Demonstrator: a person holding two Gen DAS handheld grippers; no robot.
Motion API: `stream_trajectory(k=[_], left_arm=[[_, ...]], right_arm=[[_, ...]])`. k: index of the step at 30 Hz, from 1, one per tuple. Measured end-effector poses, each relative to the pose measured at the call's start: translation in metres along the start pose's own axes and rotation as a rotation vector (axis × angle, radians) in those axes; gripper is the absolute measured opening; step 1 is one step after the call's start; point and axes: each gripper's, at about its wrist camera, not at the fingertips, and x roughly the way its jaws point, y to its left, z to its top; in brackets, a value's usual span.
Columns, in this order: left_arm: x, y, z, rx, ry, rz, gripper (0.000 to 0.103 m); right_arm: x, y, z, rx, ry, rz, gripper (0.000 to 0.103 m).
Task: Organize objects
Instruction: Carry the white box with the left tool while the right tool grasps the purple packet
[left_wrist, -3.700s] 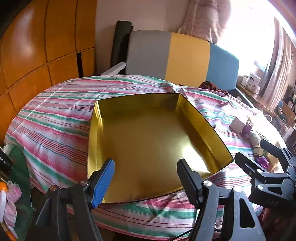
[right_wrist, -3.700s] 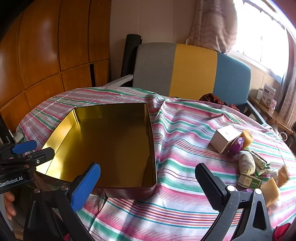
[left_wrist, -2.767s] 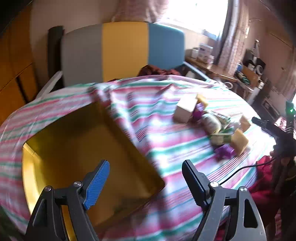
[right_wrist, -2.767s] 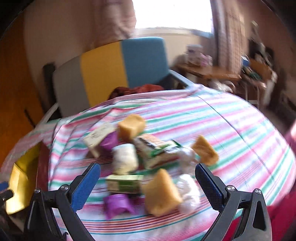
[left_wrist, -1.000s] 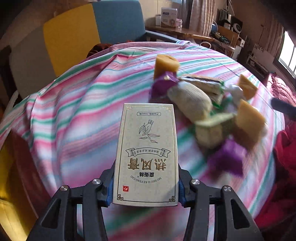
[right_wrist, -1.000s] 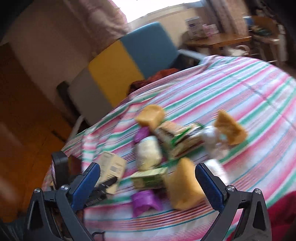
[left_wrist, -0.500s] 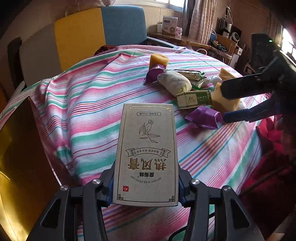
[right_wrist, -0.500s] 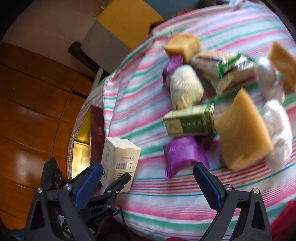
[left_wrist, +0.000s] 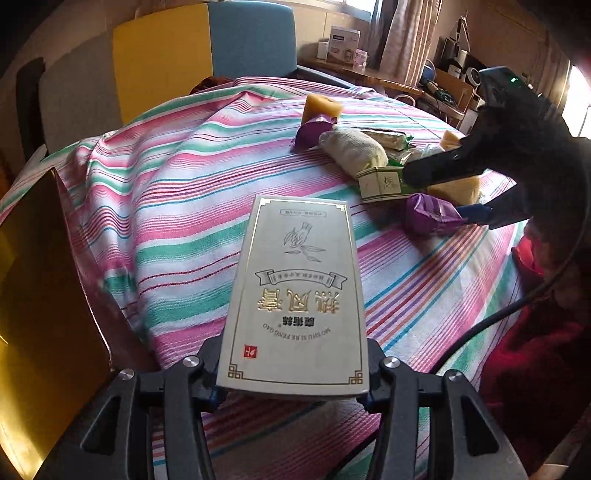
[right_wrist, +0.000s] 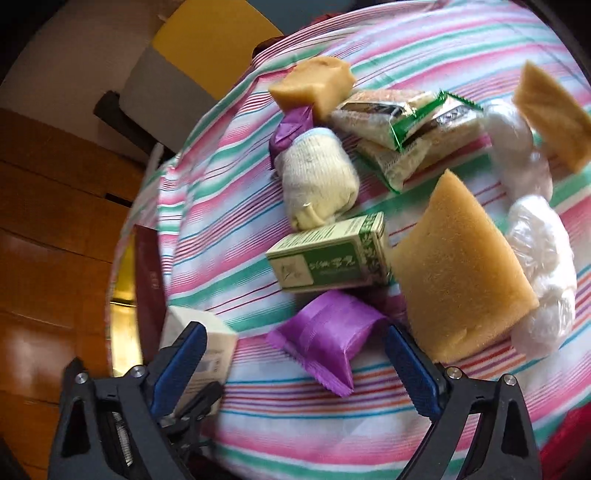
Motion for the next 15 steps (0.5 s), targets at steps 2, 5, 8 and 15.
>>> stream_trajectory(k=[2, 5, 8, 15], left_arm=[[-0.002, 0.000, 0.001, -0.012, 0.008, -0.021, 0.052], [-0.004, -0.003, 0.003, -0.005, 0.006, -0.035, 0.052], [-0.007, -0.007, 0.003, 0.014, 0.005, -0.035, 0.053], [-0.015, -0.014, 0.007, 0.054, -0.006, -0.052, 0.077]], right_arm=[[0.003, -0.002, 0.002, 0.005, -0.001, -0.031, 0.098], [0.007, -0.001, 0.003, -0.008, 0.000, -0.086, 0.093], [0.004, 0.001, 0.001, -0.050, -0.002, -0.149, 0.075], [0.008, 0.011, -0.005, -0.175, 0.008, -0.267, 0.066]])
